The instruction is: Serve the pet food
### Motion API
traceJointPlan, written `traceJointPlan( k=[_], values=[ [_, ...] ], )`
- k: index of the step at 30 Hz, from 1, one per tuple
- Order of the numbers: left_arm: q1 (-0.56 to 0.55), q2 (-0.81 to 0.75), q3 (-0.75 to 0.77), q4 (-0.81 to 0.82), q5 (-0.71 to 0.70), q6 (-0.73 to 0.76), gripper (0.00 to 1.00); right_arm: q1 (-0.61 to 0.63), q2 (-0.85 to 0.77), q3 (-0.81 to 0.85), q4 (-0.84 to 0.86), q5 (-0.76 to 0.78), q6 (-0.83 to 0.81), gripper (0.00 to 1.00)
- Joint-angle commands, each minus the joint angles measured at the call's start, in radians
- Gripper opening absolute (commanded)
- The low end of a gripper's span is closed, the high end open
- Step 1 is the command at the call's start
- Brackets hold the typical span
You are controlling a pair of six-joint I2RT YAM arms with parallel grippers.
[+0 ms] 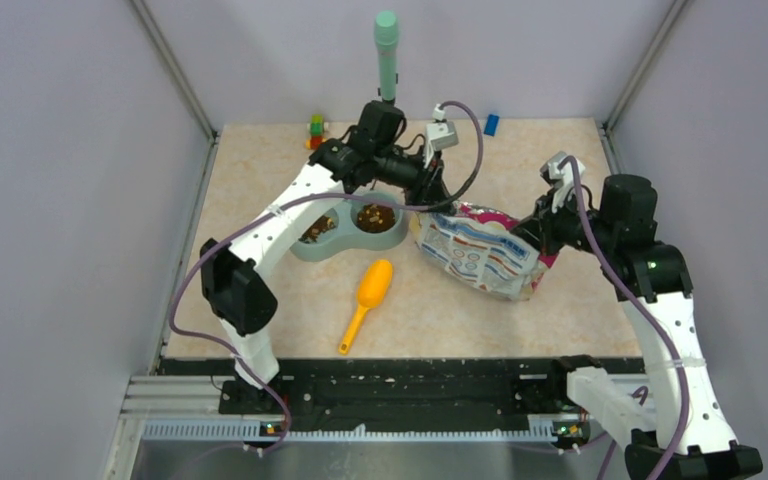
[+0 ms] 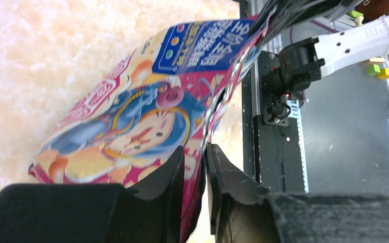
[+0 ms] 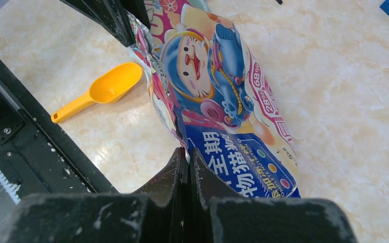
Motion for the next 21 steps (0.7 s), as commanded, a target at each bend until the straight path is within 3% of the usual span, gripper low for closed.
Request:
traceJointPlan(
  k=[1, 7, 9, 15, 16, 18, 20, 21],
  values=[
    [0.037, -0.115, -0.103, 0.013, -0.021, 0.035, 0.25, -0.010, 0.006, 0.039, -0.008, 0.014, -0.023, 0.00],
    [0.050, -0.120, -0.170, 0.091, -0.010, -0.001, 0.22, -0.010, 0.022, 0.057, -0.001, -0.014, -0.028, 0.00],
    [0.053, -0.109, -0.157, 0.089, -0.026, -0.004, 0.00, -0.009, 0.026, 0.066, -0.011, -0.017, -0.038, 0.00],
    [0.058, -0.142, -0.172, 0.158, -0.107, -0.018, 0.00, -0.009, 0.034, 0.074, -0.026, -0.054, -0.030, 0.00],
    [0.058, -0.155, -0.175, 0.176, -0.119, -0.017, 0.00, -0.010, 0.034, 0.076, -0.024, -0.061, -0.020, 0.03],
    [0.057, -0.170, -0.172, 0.218, -0.137, -0.032, 0.00, -0.010, 0.039, 0.090, -0.018, -0.078, -0.004, 0.26],
    [0.058, -0.164, -0.150, 0.249, -0.158, -0.069, 0.01, -0.009, 0.044, 0.100, -0.003, -0.072, 0.019, 0.35],
    [0.060, -0.156, -0.132, 0.248, -0.157, -0.086, 0.13, -0.009, 0.045, 0.108, 0.006, -0.058, 0.032, 0.37]
  ],
)
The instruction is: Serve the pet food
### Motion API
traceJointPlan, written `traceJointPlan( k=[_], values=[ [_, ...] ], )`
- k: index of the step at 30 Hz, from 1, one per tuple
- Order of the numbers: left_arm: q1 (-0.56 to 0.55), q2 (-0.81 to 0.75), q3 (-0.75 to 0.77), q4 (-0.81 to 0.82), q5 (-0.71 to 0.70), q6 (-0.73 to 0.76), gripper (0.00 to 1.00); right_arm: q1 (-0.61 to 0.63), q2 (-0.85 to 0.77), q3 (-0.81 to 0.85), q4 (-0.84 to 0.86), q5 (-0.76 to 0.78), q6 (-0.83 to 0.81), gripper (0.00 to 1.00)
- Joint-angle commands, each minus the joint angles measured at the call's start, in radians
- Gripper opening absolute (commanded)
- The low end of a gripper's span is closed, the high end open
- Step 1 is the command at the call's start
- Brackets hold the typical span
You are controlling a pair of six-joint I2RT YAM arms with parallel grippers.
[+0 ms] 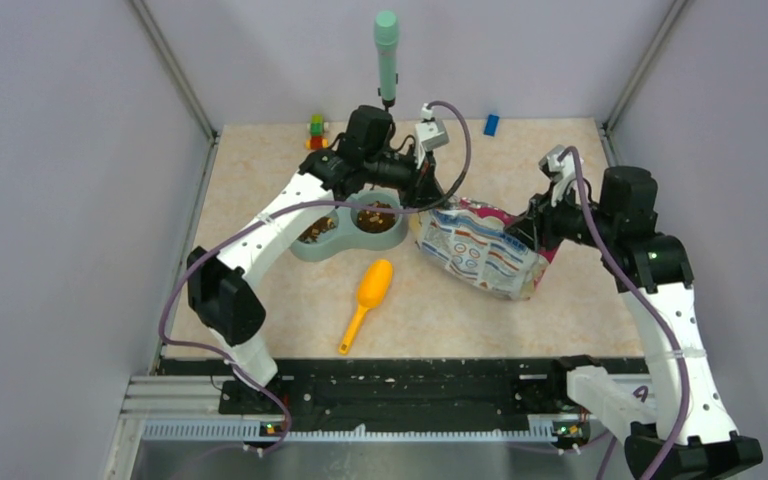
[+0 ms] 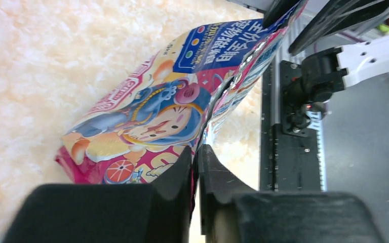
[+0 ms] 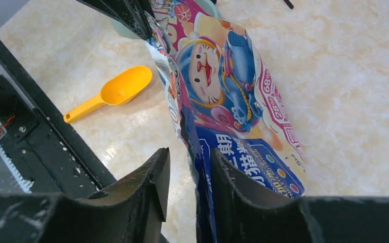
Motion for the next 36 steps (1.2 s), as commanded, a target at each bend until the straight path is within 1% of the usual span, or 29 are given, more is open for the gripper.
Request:
traceJointPlan(
  k=[1, 4, 5, 7, 10, 12, 16, 20, 22, 24, 26, 30, 33, 36],
  values=[
    [0.022, -0.040, 0.052, 0.110, -0.093, -0.066, 0.24, -0.010, 0.003, 0.079, 0.033, 0.000, 0.047, 0.39],
    [0.022, -0.054, 0.062, 0.136, -0.113, -0.097, 0.36, -0.010, 0.017, 0.128, 0.035, 0.015, 0.085, 0.45],
    [0.022, -0.064, 0.060, 0.143, -0.124, -0.099, 0.38, -0.010, 0.025, 0.150, 0.021, 0.008, 0.090, 0.47],
    [0.026, -0.085, 0.058, 0.143, -0.138, -0.079, 0.39, -0.010, 0.043, 0.192, -0.015, 0.002, 0.089, 0.51],
    [0.033, -0.116, 0.055, 0.105, -0.146, -0.028, 0.40, -0.009, 0.045, 0.221, -0.036, 0.041, 0.086, 0.57],
    [0.039, -0.137, 0.048, 0.084, -0.153, 0.007, 0.43, -0.010, 0.038, 0.221, -0.034, 0.077, 0.085, 0.61],
    [0.053, -0.170, 0.017, 0.074, -0.164, 0.047, 0.49, -0.010, 0.044, 0.210, -0.056, 0.134, 0.051, 0.62],
    [0.065, -0.177, 0.012, 0.062, -0.175, 0.056, 0.49, 0.000, 0.033, 0.190, -0.082, 0.170, 0.015, 0.63],
    [0.073, -0.184, 0.010, 0.058, -0.161, 0.057, 0.49, 0.011, 0.023, 0.185, -0.105, 0.160, -0.006, 0.63],
    [0.076, -0.189, 0.004, 0.037, -0.117, 0.085, 0.49, 0.024, 0.012, 0.182, -0.129, 0.132, -0.030, 0.63],
    [0.077, -0.196, -0.011, -0.007, -0.057, 0.163, 0.49, 0.039, 0.005, 0.180, -0.155, 0.108, -0.061, 0.63],
    [0.077, -0.196, -0.050, -0.044, -0.013, 0.274, 0.49, 0.069, 0.005, 0.148, -0.173, 0.099, -0.121, 0.63],
    [0.077, -0.178, -0.046, -0.033, 0.008, 0.300, 0.49, 0.093, 0.029, 0.131, -0.157, 0.124, -0.128, 0.63],
    [0.077, -0.130, -0.004, -0.030, 0.004, 0.294, 0.49, 0.130, 0.070, 0.139, -0.126, 0.128, -0.132, 0.65]
  ],
)
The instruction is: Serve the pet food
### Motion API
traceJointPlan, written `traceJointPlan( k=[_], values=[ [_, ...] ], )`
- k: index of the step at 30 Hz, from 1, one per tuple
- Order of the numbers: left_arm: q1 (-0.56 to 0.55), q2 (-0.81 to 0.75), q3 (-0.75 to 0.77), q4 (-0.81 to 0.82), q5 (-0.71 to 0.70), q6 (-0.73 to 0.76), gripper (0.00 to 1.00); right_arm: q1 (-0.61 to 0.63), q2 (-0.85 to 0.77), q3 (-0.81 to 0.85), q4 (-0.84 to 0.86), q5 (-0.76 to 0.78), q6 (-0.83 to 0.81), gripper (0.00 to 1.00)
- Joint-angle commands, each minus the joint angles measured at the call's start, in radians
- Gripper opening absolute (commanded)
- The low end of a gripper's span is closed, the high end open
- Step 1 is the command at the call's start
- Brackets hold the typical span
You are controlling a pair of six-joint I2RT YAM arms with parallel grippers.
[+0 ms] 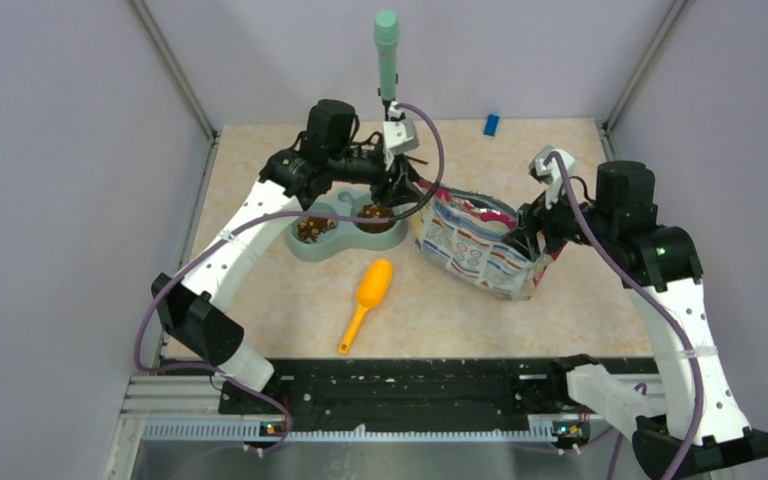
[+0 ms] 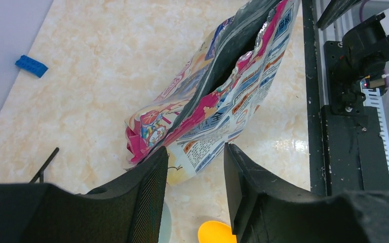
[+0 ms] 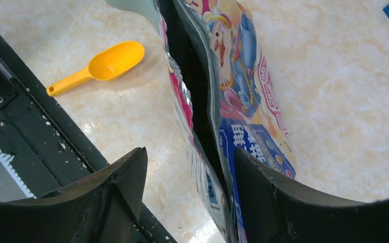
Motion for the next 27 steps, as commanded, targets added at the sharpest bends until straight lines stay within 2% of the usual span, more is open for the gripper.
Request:
traceJointPlan(
  k=[1, 5, 7, 9, 10, 11, 12, 17, 23, 27],
  values=[
    [0.002, 0.047, 0.068, 0.007, 0.049, 0.055, 0.49, 0.052, 0.048, -0.006, 0.067, 0.004, -0.037, 0.65],
    [0.001, 0.103, 0.118, 0.000, 0.078, 0.051, 0.49, 0.057, 0.075, -0.038, 0.170, -0.014, -0.044, 0.65],
    [0.001, 0.124, 0.135, -0.001, 0.117, 0.050, 0.49, 0.062, 0.104, -0.022, 0.181, -0.045, -0.053, 0.60],
    [0.000, 0.147, 0.160, -0.011, 0.150, 0.047, 0.48, 0.069, 0.135, 0.000, 0.180, -0.088, -0.055, 0.44],
    [0.000, 0.153, 0.172, -0.019, 0.159, 0.049, 0.48, 0.073, 0.143, 0.006, 0.183, -0.101, -0.053, 0.30],
    [-0.001, 0.163, 0.180, -0.022, 0.156, 0.051, 0.48, 0.074, 0.147, 0.008, 0.192, -0.105, -0.051, 0.10],
    [0.000, 0.168, 0.184, -0.023, 0.146, 0.056, 0.48, 0.075, 0.148, 0.010, 0.201, -0.104, -0.046, 0.00],
    [0.001, 0.155, 0.178, 0.011, 0.124, 0.059, 0.48, 0.076, 0.092, -0.003, 0.228, -0.102, -0.053, 0.00],
    [0.002, 0.121, 0.143, 0.028, 0.117, 0.078, 0.48, 0.076, 0.067, 0.086, 0.064, -0.065, -0.111, 0.00],
    [0.001, 0.126, 0.159, 0.011, 0.150, 0.076, 0.48, 0.076, 0.017, 0.092, 0.037, -0.004, -0.103, 0.00]
  ],
)
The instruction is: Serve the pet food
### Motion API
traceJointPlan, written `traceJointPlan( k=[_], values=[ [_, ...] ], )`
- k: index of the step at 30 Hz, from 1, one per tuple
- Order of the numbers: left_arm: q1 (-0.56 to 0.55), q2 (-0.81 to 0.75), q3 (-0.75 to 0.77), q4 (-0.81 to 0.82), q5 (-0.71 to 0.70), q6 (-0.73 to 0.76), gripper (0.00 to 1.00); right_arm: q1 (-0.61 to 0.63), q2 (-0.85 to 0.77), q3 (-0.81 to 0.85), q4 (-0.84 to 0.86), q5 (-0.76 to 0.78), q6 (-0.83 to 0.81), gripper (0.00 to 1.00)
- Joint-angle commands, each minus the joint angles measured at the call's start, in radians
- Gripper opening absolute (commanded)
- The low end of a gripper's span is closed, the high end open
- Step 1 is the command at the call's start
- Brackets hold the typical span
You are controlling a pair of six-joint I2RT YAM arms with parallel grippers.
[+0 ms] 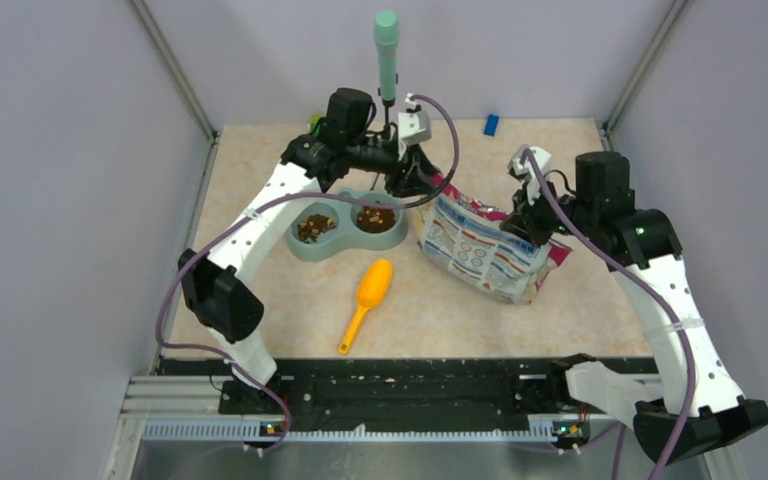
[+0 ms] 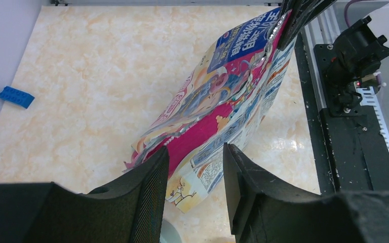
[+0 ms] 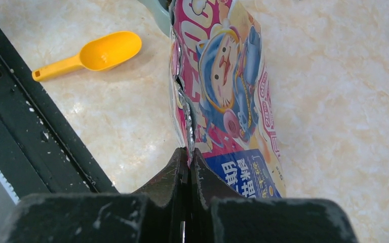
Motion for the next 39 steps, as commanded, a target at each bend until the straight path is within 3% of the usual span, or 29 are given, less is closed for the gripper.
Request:
traceJointPlan(
  k=[1, 5, 9, 14, 17, 20, 24, 28, 33, 39],
  values=[
    [0.000, -0.034, 0.018, 0.015, 0.053, 0.013, 0.48, 0.013, -0.101, 0.094, -0.025, 0.014, -0.011, 0.00],
    [-0.023, -0.037, 0.021, 0.019, 0.094, 0.003, 0.49, 0.014, -0.127, 0.069, -0.008, 0.011, 0.012, 0.00],
    [-0.060, -0.050, 0.003, 0.103, 0.045, -0.028, 0.49, 0.013, -0.132, 0.048, 0.017, -0.015, 0.026, 0.00],
    [-0.075, -0.128, -0.126, 0.435, 0.003, -0.179, 0.49, 0.013, -0.132, 0.047, 0.019, -0.016, 0.023, 0.00],
    [-0.077, -0.145, -0.133, 0.522, 0.026, -0.216, 0.49, 0.013, -0.134, 0.047, 0.019, -0.021, 0.027, 0.00],
    [-0.090, -0.107, -0.048, 0.407, 0.079, -0.141, 0.42, 0.014, -0.136, 0.045, 0.020, -0.026, 0.029, 0.00],
    [-0.127, 0.019, 0.161, 0.032, 0.068, 0.087, 0.43, 0.014, -0.135, 0.041, 0.022, -0.040, 0.029, 0.00],
    [-0.135, 0.060, 0.165, -0.018, 0.015, 0.123, 0.46, 0.013, -0.131, 0.043, 0.015, -0.051, 0.027, 0.00],
    [-0.133, 0.092, 0.225, -0.227, -0.036, 0.235, 0.47, 0.014, -0.138, 0.048, -0.003, -0.055, 0.023, 0.00],
    [-0.129, 0.094, 0.193, -0.270, -0.080, 0.261, 0.44, 0.012, -0.139, 0.046, -0.002, -0.062, 0.023, 0.00]
  ],
)
